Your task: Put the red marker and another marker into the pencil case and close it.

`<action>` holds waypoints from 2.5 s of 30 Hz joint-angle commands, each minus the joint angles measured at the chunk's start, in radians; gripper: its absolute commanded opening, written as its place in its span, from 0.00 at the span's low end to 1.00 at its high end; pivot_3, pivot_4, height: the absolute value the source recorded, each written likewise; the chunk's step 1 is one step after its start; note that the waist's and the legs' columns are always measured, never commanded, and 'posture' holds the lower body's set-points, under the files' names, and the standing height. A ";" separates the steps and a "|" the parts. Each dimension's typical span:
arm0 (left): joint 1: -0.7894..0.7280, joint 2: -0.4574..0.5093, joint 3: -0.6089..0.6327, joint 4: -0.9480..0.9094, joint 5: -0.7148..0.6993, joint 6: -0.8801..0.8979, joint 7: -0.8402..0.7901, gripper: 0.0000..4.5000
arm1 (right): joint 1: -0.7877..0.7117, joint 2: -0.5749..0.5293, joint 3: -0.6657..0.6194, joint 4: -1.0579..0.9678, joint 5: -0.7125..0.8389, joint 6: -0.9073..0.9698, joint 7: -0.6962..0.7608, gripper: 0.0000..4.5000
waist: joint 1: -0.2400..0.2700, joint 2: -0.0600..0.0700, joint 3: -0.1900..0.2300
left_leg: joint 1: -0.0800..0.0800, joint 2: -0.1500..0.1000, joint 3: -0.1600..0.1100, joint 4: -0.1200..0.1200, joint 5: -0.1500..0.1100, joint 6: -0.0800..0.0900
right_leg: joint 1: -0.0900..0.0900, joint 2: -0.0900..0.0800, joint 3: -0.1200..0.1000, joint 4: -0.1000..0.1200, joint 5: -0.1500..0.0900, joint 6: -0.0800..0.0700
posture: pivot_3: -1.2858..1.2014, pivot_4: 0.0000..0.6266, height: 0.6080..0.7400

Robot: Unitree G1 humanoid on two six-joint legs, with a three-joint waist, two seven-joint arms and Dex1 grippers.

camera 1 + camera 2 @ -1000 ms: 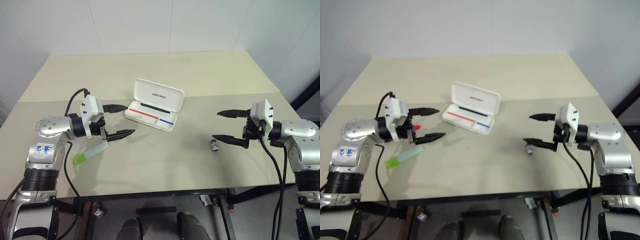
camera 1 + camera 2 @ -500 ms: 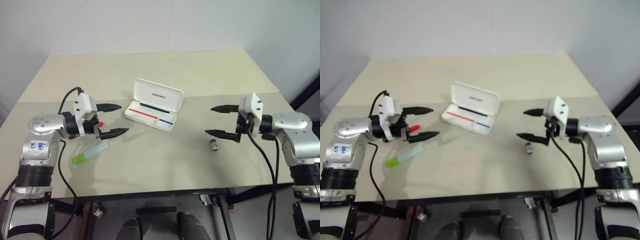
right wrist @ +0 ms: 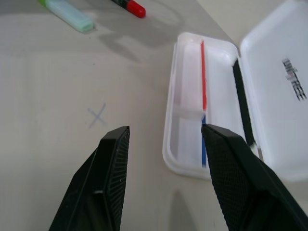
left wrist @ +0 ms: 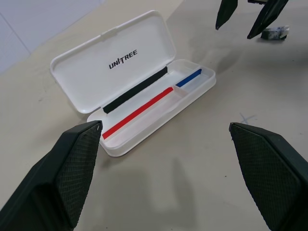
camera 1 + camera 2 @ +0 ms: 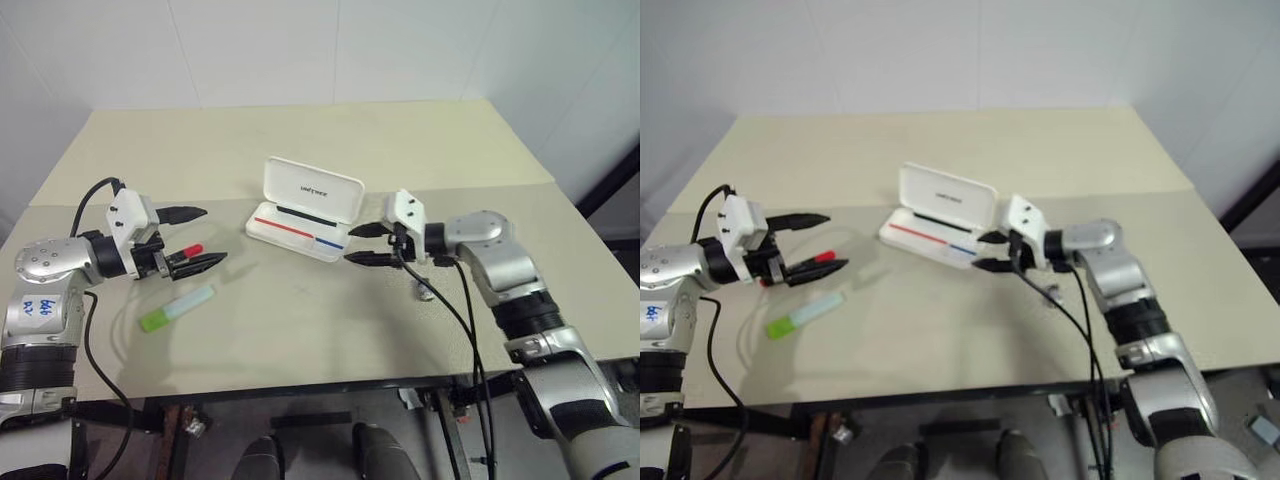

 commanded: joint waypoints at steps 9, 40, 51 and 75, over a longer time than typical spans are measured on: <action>0.052 0.020 0.050 -0.084 -0.020 0.007 0.054 1.00 | -0.167 0.130 0.078 0.292 -0.141 -0.034 -0.043 0.55 | -0.001 0.000 0.000 | -0.001 0.000 -0.001 -0.001 0.000 0.000 | -0.001 0.000 -0.001 0.003 -0.001 -0.001 | 0.52 0.24 1.00; 0.125 0.009 0.093 -0.158 -0.044 0.017 0.115 1.00 | -0.252 0.231 0.144 0.526 -0.322 -0.108 -0.017 0.00 | -0.026 -0.003 -0.002 | 0.000 0.000 -0.002 -0.006 0.000 -0.001 | -0.003 0.000 -0.001 0.006 -0.002 -0.002 | 0.52 0.24 1.00; 0.045 0.000 0.047 -0.107 -0.034 0.006 0.089 1.00 | -0.198 0.077 0.076 0.260 -0.215 -0.075 0.164 0.00 | -0.021 -0.003 -0.001 | -0.002 0.000 -0.003 -0.006 0.000 -0.001 | -0.003 0.000 -0.002 0.004 -0.002 -0.002 | 0.52 0.24 1.00; 0.099 0.014 -0.072 -0.194 -0.073 0.038 -0.165 1.00 | 0.145 -0.185 0.050 -0.052 -0.096 -0.171 0.244 0.00 | -0.022 -0.004 -0.001 | 0.000 0.000 -0.002 -0.004 -0.001 -0.003 | -0.003 0.000 -0.001 0.003 -0.004 -0.001 | 0.52 0.24 1.00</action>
